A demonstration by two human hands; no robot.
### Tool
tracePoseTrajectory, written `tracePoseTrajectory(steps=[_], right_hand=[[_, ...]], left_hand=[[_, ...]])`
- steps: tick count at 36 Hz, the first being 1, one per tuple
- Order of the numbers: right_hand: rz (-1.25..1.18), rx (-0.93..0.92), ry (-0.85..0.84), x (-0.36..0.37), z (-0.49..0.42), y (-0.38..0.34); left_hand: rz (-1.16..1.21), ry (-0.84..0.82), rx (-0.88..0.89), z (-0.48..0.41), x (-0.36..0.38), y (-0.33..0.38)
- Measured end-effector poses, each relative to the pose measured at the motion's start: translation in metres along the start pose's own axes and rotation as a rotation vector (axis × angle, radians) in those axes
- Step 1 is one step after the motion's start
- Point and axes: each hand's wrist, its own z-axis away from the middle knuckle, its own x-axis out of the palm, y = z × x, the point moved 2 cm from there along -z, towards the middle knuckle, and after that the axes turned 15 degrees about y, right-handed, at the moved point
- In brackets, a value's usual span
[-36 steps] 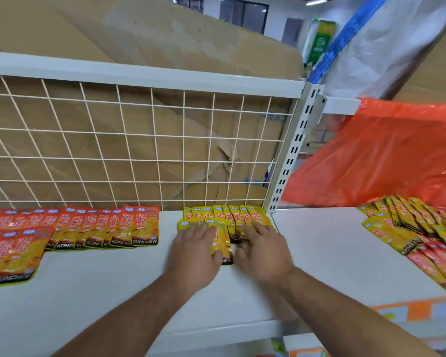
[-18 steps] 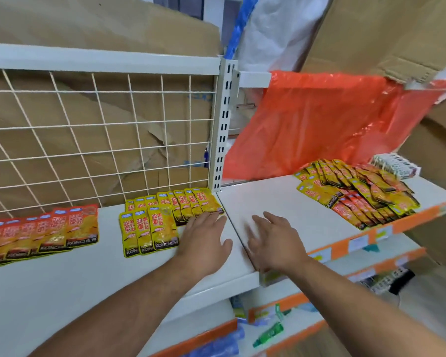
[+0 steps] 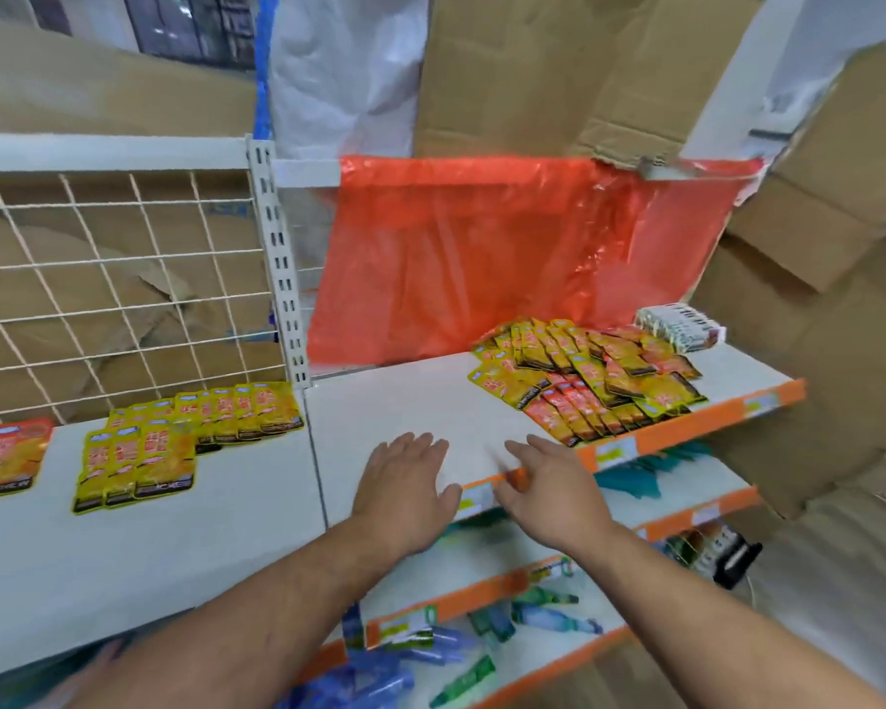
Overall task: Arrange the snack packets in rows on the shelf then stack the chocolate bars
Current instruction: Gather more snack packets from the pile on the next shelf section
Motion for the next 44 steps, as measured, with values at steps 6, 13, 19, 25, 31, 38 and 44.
tracePoseTrajectory(steps=[6,13,19,25,31,38,44], right_hand=[[-0.026,0.040,0.016,-0.026,0.001,0.059],[-0.065,0.116,0.040,-0.040,-0.006,0.105],[-0.035,0.155,0.048,-0.043,-0.024,0.140],[0.017,0.196,0.078,-0.052,-0.065,0.177],[0.074,0.227,0.124,-0.054,-0.116,0.208],[0.107,0.249,0.137,-0.053,-0.158,0.235],[0.103,0.225,0.143,-0.054,-0.192,0.265]], left_hand=[[0.016,0.003,0.069,-0.014,0.010,0.062],[0.033,-0.020,0.149,-0.042,0.025,0.107],[0.068,-0.052,0.207,-0.082,0.055,0.132],[0.127,-0.005,0.271,-0.138,0.080,0.162],[0.147,0.001,0.318,-0.199,0.107,0.180],[0.188,0.041,0.340,-0.246,0.120,0.192],[0.127,0.004,0.268,-0.275,0.130,0.214]])
